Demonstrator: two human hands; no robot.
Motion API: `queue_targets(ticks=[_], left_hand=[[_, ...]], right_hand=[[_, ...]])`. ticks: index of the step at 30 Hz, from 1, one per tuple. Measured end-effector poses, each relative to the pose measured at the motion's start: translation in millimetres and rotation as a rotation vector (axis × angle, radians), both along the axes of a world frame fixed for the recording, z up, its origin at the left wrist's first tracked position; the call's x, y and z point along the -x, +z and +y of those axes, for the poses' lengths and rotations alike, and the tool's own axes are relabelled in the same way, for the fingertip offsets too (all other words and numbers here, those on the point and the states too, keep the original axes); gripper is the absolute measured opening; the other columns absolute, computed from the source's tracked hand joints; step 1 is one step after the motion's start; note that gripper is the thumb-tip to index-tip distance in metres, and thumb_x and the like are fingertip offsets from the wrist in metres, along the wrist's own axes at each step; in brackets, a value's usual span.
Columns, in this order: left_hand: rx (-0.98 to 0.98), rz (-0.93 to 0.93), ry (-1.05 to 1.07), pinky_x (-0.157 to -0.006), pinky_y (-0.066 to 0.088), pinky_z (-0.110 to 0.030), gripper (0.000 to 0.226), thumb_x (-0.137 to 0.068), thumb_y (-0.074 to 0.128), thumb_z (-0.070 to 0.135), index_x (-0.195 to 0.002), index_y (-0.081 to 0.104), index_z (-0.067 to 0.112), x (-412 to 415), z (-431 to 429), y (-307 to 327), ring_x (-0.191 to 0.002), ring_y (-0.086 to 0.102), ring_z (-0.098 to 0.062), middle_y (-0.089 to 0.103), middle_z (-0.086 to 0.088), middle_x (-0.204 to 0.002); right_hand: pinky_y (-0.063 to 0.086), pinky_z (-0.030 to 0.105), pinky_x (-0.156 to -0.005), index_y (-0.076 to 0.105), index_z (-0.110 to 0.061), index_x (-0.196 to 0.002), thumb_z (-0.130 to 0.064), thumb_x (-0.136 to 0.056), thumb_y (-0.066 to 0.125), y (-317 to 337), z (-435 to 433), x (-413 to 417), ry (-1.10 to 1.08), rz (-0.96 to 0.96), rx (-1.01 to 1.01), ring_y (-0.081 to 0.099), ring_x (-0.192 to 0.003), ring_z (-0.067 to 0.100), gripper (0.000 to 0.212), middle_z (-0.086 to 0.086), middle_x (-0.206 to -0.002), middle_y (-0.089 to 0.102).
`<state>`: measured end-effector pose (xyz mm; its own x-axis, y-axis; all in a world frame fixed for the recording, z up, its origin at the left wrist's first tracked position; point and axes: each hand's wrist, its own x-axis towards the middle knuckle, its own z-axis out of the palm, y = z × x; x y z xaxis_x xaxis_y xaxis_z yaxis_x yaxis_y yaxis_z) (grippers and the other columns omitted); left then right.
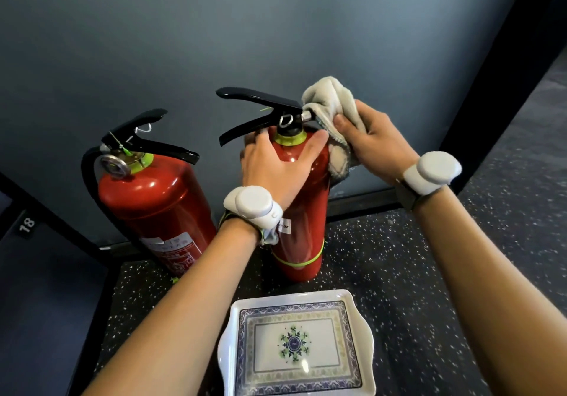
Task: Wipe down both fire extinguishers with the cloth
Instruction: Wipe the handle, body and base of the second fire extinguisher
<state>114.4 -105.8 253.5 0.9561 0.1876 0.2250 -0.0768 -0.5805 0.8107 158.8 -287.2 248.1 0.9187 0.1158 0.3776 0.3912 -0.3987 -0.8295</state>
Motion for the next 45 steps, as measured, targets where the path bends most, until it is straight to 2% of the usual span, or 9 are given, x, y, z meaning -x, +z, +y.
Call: queue_targets(ticks=[5,12,18,22,26,30,36,40,45], left_hand=[[-0.059,-0.192,0.244,-0.096,0.048,-0.041,0.074,-0.085,0.041,0.08,-0.123,0.067,0.022,-4.0,-14.9,-10.8,-0.116,0.062,-0.032,0.07,-0.008,-0.115],[-0.057,-0.274,0.319,-0.091,0.049,-0.037,0.07,-0.089,0.03,0.07,-0.118,0.073,0.024,-13.7,-15.7,-20.9,-0.111,0.065,-0.026,0.074,-0.003,-0.114],[-0.019,-0.305,0.332,-0.091,0.049,-0.035,0.066,-0.09,0.029,0.065,-0.118,0.073,0.025,-16.1,-18.6,-24.9,-0.111,0.065,-0.023,0.074,-0.001,-0.116],[-0.018,-0.314,0.341,-0.09,0.049,-0.032,0.067,-0.089,0.026,0.064,-0.119,0.073,0.027,-19.7,-19.0,-27.8,-0.112,0.065,-0.021,0.074,0.001,-0.116],[-0.031,-0.354,0.337,-0.089,0.051,-0.035,0.065,-0.091,0.027,0.059,-0.118,0.073,0.024,-19.6,-19.0,-30.8,-0.109,0.066,-0.022,0.074,0.0,-0.113],[-0.035,-0.362,0.333,-0.088,0.051,-0.034,0.064,-0.091,0.026,0.056,-0.117,0.073,0.021,-20.5,-19.1,-32.4,-0.107,0.067,-0.022,0.075,0.0,-0.112],[-0.007,-0.371,0.332,-0.09,0.051,-0.033,0.064,-0.091,0.026,0.056,-0.119,0.073,0.022,-21.4,-19.0,-32.9,-0.109,0.067,-0.019,0.074,0.003,-0.114],[0.004,-0.369,0.328,-0.092,0.053,-0.035,0.064,-0.09,0.026,0.057,-0.12,0.072,0.024,-20.8,-19.1,-33.1,-0.11,0.066,-0.018,0.074,0.004,-0.115],[0.034,-0.398,0.326,-0.092,0.052,-0.031,0.062,-0.091,0.028,0.054,-0.121,0.072,0.024,-21.6,-19.0,-32.9,-0.111,0.066,-0.017,0.074,0.005,-0.117]], right_hand=[[0.048,0.021,-0.096,0.06,-0.015,-0.131,-0.022,-0.109,0.051,-34.3,-5.2,-1.8,-0.068,0.014,-0.026,0.062,-0.107,0.004,0.025,-0.003,-0.119,0.069],[0.048,0.02,-0.08,0.061,-0.018,-0.1,-0.018,-0.107,0.055,-122.7,-20.6,-5.2,-0.03,0.373,0.132,0.058,-0.092,0.012,0.009,-0.007,-0.09,0.066],[0.056,0.03,-0.089,0.059,-0.02,-0.13,-0.014,-0.107,0.054,-92.6,-23.1,-19.7,0.222,0.346,-0.394,0.066,-0.1,0.012,0.024,0.0,-0.112,0.069],[0.054,0.033,-0.1,0.061,-0.017,-0.134,-0.026,-0.108,0.053,-74.5,-23.1,-27.8,0.224,0.305,-0.193,0.064,-0.105,0.009,0.029,-0.003,-0.117,0.07],[0.052,0.016,-0.073,0.065,-0.018,-0.117,-0.041,-0.109,0.042,-90.6,-20.5,-9.7,0.142,0.371,-0.13,0.065,-0.075,-0.005,0.034,-0.016,-0.083,0.074],[0.049,0.017,-0.072,0.066,-0.008,-0.114,-0.042,-0.109,0.043,-88.5,-20.1,-2.2,0.08,0.303,-0.104,0.06,-0.076,0.0,0.041,-0.006,-0.089,0.067],[0.052,0.034,-0.091,0.057,-0.005,-0.125,-0.032,-0.108,0.054,-92.2,-7.6,8.2,-0.031,0.113,-0.175,0.059,-0.094,0.008,0.032,0.008,-0.104,0.064],[0.037,0.047,-0.123,0.032,-0.002,-0.156,-0.014,-0.107,0.057,-83.5,0.7,7.4,-0.019,-0.058,-0.264,0.049,-0.144,0.026,0.057,0.015,-0.151,0.052],[0.034,0.03,-0.123,0.034,-0.01,-0.155,-0.014,-0.111,0.045,-100.6,1.9,10.4,-0.038,-0.03,-0.242,0.047,-0.142,0.005,0.045,-0.003,-0.151,0.051]])
